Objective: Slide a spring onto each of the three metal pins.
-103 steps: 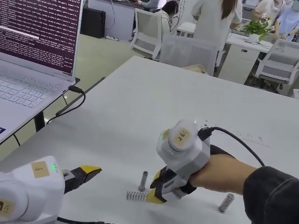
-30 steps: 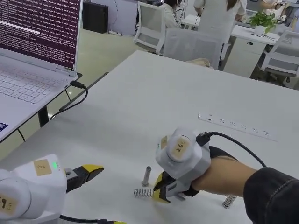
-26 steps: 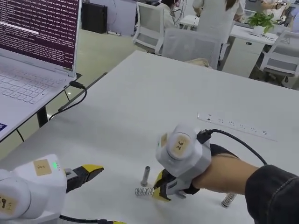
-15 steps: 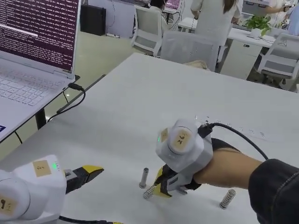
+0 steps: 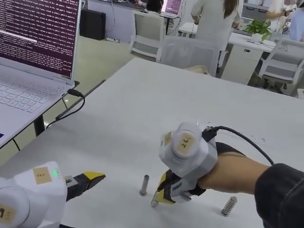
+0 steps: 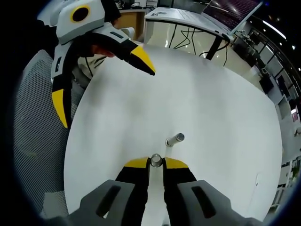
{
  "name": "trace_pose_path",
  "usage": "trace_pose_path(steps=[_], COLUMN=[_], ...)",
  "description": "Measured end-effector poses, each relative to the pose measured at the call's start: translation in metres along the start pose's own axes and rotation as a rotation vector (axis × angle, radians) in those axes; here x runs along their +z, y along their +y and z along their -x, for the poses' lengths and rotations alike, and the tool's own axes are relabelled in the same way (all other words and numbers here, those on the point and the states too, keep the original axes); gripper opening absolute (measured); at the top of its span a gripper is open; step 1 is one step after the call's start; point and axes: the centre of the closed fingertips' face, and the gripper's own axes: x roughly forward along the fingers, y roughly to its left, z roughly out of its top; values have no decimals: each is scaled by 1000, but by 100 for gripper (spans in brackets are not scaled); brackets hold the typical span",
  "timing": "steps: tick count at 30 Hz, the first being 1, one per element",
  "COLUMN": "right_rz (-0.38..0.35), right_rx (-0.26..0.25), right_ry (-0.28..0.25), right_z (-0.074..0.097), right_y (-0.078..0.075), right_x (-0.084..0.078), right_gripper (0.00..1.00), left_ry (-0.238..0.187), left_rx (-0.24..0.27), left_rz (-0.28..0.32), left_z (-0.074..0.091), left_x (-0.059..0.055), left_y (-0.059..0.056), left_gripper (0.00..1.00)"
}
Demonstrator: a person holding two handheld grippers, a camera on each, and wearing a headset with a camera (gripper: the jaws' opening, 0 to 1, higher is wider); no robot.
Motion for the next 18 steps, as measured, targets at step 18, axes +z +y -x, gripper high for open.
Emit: trace_pose_path(steps=[18], right_rz=[-50], right_rx=[17], right_ry=[-23], right_z=[21], right_y=[3], right_x=[10], right_gripper=[8], left_ry=[-16], left_rx=[6], left_rz=[-12], left_z=[2], left_x=[6], left_y=[0], left_gripper=[81])
